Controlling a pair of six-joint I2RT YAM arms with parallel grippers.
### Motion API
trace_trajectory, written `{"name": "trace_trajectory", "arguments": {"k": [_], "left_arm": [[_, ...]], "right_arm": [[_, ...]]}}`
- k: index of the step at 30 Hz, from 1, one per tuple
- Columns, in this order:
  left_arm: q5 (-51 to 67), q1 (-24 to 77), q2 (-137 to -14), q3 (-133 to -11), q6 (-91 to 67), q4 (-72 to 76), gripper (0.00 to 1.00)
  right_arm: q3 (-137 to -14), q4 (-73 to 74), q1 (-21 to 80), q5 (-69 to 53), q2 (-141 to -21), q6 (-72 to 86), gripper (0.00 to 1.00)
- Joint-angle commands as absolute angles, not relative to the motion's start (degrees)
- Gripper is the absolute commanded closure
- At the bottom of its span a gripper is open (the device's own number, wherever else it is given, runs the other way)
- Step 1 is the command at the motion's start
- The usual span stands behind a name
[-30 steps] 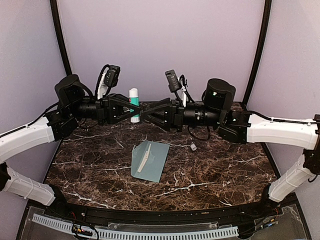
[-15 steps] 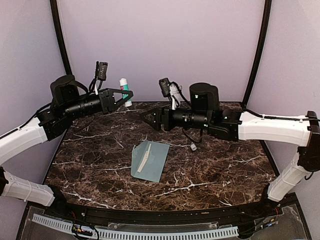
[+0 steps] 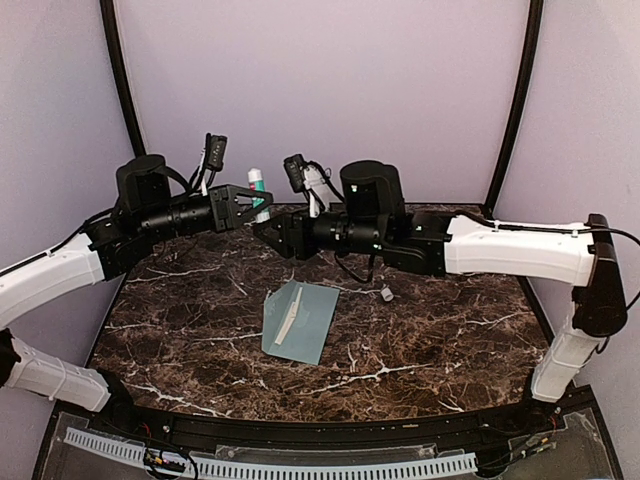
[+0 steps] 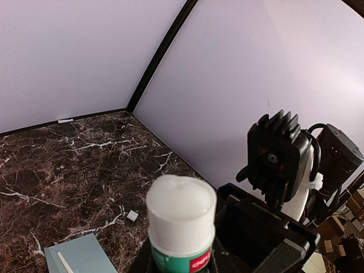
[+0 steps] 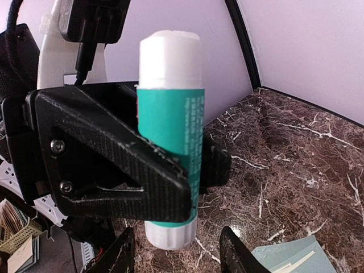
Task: Place the letter into the envelope and seal it
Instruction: Unscrew the solid glue.
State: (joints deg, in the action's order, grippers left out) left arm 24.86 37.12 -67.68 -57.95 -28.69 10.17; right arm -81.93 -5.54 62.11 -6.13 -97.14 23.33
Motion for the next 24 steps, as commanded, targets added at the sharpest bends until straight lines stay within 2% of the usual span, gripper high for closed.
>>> {"name": "trace_trajectory", "arguments": {"k": [1, 9, 15, 17, 20, 24], "left_arm": [[26.8, 37.0, -66.9, -57.2, -28.8, 11.7, 1.0], [28.8, 37.0, -66.9, -56.0, -29.9, 12.9, 1.0], [29.6, 36.9, -67.0, -56.2, -29.4, 13.2, 1.0], [30.6, 36.7, -66.7, -56.5, -28.5, 12.9, 1.0], [36.1, 36.1, -65.8, -56.0, -27.2, 14.2, 1.0], [48.3, 35.5, -65.3, -55.2, -26.2, 18.0, 1.0]], "right_arm": [[-85.2, -6.0, 62.7, -5.3, -98.8, 21.9, 0.55], [-87.2, -6.3, 62.7, -6.1, -100.6, 21.3, 0.65], [-85.5, -8.3, 62.5, -6.2, -99.4, 21.9, 0.89], [-83.3, -10.5, 62.1, -6.6, -97.9, 22.6, 0.93], [-79.9, -14.0, 61.4, -8.2, -94.9, 23.1, 0.95], [-75.2, -20.7, 60.5, -16.5, -90.9, 23.3, 0.97]]}}
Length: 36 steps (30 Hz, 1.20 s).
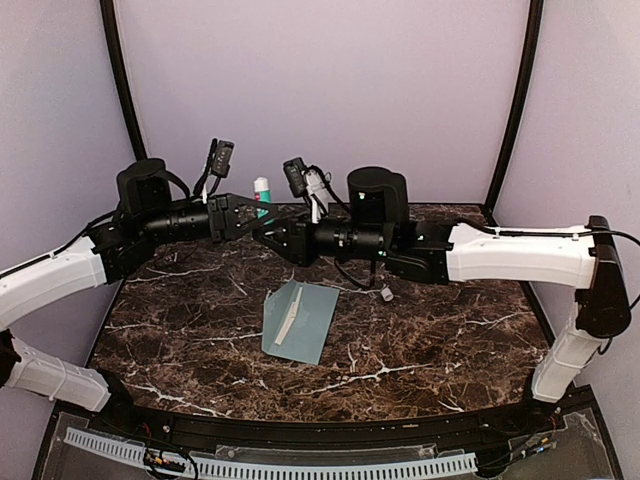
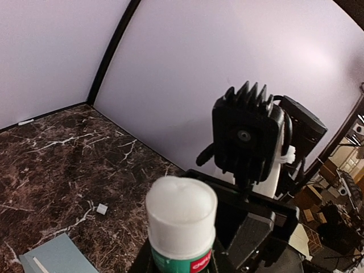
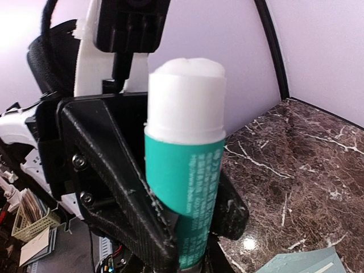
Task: Place the letter into the envelope and seal it
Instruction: Unscrew the solid glue.
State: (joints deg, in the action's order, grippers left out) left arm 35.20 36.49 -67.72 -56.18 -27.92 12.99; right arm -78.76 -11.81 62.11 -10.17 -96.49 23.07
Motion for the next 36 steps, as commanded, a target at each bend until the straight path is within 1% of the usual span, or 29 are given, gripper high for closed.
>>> {"name": "trace_trajectory", "arguments": {"k": [1, 5, 10, 17, 18, 19, 20, 21, 22, 23, 24, 25, 27, 31, 36], "left_arm": [[52.6, 35.5, -65.1, -55.1, -26.2, 18.8, 1.0], [63.4, 35.5, -64.9, -54.5, -28.6, 25.7, 1.0], [69.3, 35.5, -65.5, -55.7, -29.6, 26.5, 1.0], [70.3, 35.5, -66.2, -56.0, -29.6, 26.2, 1.0], [69.4, 35.5, -66.1, -55.9, -29.7, 26.3, 1.0], [68.5, 35.5, -65.9, -55.7, -29.7, 26.8, 1.0], [65.5, 35.5, -65.4, -55.4, -30.1, 27.6, 1.0], [63.5, 35.5, -65.1, -54.8, -30.3, 28.1, 1.0], [58.5, 35.5, -64.5, -54.5, -30.5, 28.2, 1.0], [55.9, 35.5, -64.3, -54.0, -30.5, 27.9, 1.0], [50.4, 35.5, -63.8, -53.3, -30.9, 27.7, 1.0], [47.7, 35.4, -63.6, -53.0, -31.2, 27.8, 1.0], [39.2, 35.4, -63.2, -52.1, -32.2, 27.6, 1.0], [35.7, 35.4, -64.6, -51.5, -33.9, 27.6, 1.0], [33.9, 35.4, -66.0, -51.7, -34.9, 26.4, 1.0]], "right_arm": [[-74.4, -22.6, 60.4, -18.6, -90.0, 23.3, 0.97], [-71.3, -29.7, 60.4, -27.7, -87.0, 24.4, 0.97], [-70.2, -35.6, 60.4, -37.7, -86.1, 26.8, 0.98], [-70.4, -34.5, 60.5, -38.1, -86.5, 26.6, 0.97], [-70.5, -33.8, 60.6, -37.0, -86.4, 26.3, 0.94], [-70.5, -33.0, 60.5, -35.7, -86.3, 25.9, 0.87], [-70.4, -32.1, 60.5, -33.7, -86.2, 25.3, 0.78], [-70.2, -30.9, 60.5, -31.3, -86.0, 24.7, 0.66], [-70.0, -29.4, 60.6, -27.9, -85.7, 24.2, 0.57], [-69.4, -28.0, 60.5, -24.7, -85.4, 23.6, 0.5], [-69.0, -26.8, 60.5, -21.7, -85.1, 23.0, 0.45], [-68.5, -25.6, 60.6, -18.0, -84.9, 22.3, 0.41], [-68.0, -22.6, 60.9, -13.5, -84.8, 21.1, 0.37], [-72.2, -13.1, 62.9, -5.7, -87.7, 18.3, 0.35], [-77.3, -7.1, 65.2, -3.3, -92.2, 16.0, 0.34]]}}
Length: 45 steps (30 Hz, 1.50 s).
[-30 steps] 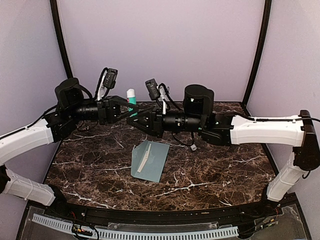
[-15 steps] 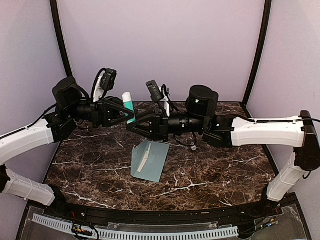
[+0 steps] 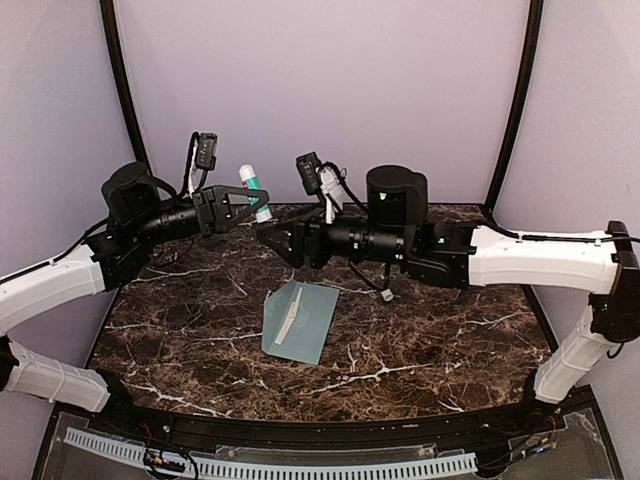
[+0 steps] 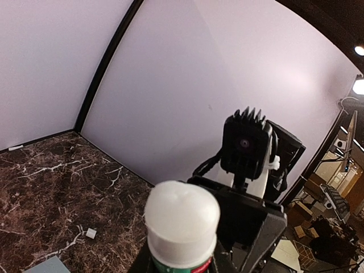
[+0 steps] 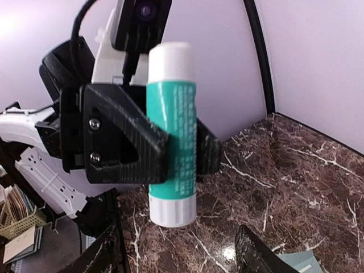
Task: Place the letter into the envelope and seal it
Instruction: Unscrew the solid glue.
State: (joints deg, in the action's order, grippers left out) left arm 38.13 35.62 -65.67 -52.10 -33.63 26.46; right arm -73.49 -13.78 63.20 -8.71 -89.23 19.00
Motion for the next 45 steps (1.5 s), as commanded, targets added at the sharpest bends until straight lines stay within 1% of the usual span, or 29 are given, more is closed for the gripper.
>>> {"name": "trace_trajectory", "arguments": {"k": [1, 4, 9, 19, 26, 30, 33, 36, 38, 40, 42, 45], "left_arm": [[34.2, 35.4, -66.2, -51.7, -34.9, 26.4, 1.0], [35.7, 35.4, -66.9, -51.9, -35.1, 26.7, 1.0], [37.6, 35.4, -67.8, -51.9, -34.8, 26.4, 1.0], [40.4, 35.4, -68.1, -51.7, -33.6, 25.9, 1.0], [41.8, 35.4, -68.3, -51.9, -33.2, 25.7, 1.0], [44.0, 35.4, -68.7, -52.6, -32.2, 24.7, 1.0], [46.8, 35.4, -68.9, -53.2, -30.4, 23.9, 1.0], [50.9, 35.4, -68.9, -53.6, -29.3, 24.6, 1.0], [55.9, 35.4, -69.0, -53.6, -29.3, 26.4, 1.0], [64.0, 35.4, -69.8, -53.7, -30.7, 29.4, 1.0], [67.5, 35.5, -70.1, -53.9, -31.9, 31.2, 1.0], [69.6, 35.5, -69.9, -54.1, -32.0, 31.3, 1.0]], "right_arm": [[-77.8, -6.8, 65.5, -2.9, -92.8, 15.9, 0.34], [-79.5, -6.8, 65.9, -1.4, -94.3, 15.9, 0.35], [-83.1, -5.6, 66.2, -0.2, -96.3, 15.1, 0.44], [-85.1, -3.5, 66.1, 5.7, -96.7, 15.3, 0.5], [-84.5, -5.6, 66.1, 4.6, -96.0, 15.1, 0.7], [-82.7, -8.4, 66.1, 1.9, -94.9, 14.6, 0.83], [-80.0, -11.6, 65.9, -0.6, -92.8, 14.7, 0.9], [-76.3, -16.5, 65.3, -7.8, -90.1, 15.0, 0.92], [-73.1, -21.4, 65.0, -13.9, -88.1, 15.1, 0.92], [-71.6, -25.6, 64.8, -19.8, -87.0, 15.6, 0.92], [-71.9, -27.1, 64.8, -25.1, -87.0, 16.5, 0.92], [-72.2, -29.8, 64.7, -31.7, -87.4, 17.9, 0.93]]}}
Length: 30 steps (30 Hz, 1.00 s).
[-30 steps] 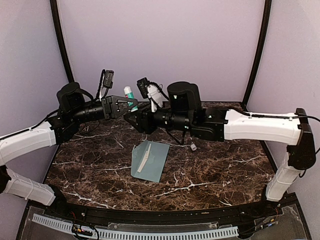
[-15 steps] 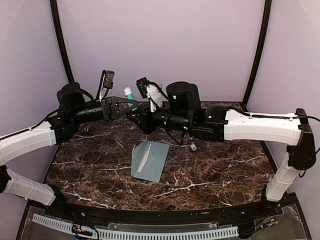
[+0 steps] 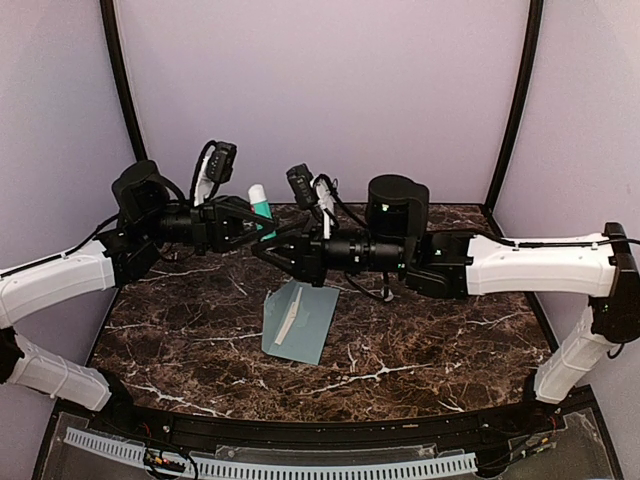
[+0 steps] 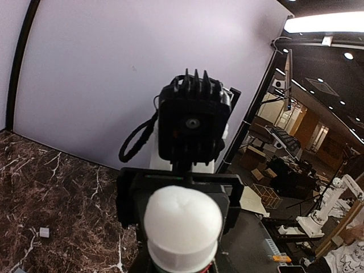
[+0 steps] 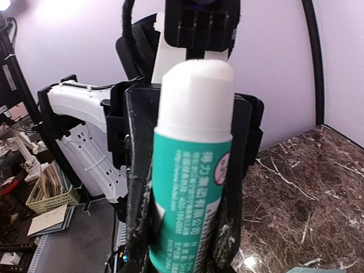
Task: Place the letter into the envelope and seal it
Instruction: Unscrew the solid glue.
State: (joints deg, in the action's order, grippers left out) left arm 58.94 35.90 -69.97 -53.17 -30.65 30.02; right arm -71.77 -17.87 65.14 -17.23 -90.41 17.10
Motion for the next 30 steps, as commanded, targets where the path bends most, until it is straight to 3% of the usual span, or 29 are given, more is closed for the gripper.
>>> {"name": "trace_trajectory", "arguments": {"k": [1, 11, 13, 17, 20, 30], "left_arm": [[70.1, 35.5, -69.8, -54.2, -31.9, 31.2, 1.0], [69.9, 35.5, -69.0, -54.4, -31.9, 31.2, 1.0], [68.0, 35.5, -68.5, -54.2, -31.8, 31.7, 1.0], [59.9, 35.4, -66.8, -53.6, -30.5, 31.0, 1.0], [53.2, 35.4, -65.3, -53.0, -30.0, 30.8, 1.0], [38.0, 35.1, -64.7, -54.1, -27.8, 22.6, 1.0]], "right_arm": [[-71.9, -30.9, 64.8, -33.3, -87.4, 18.4, 0.93], [-71.5, -31.3, 64.7, -33.1, -87.6, 19.6, 0.89], [-70.7, -30.5, 64.7, -29.6, -87.0, 19.1, 0.79], [-66.3, -31.1, 64.1, -21.9, -84.0, 18.6, 0.48], [-63.9, -28.6, 63.7, -15.2, -82.3, 17.7, 0.37], [-70.3, -15.8, 65.1, -1.9, -88.3, 15.9, 0.38]]}}
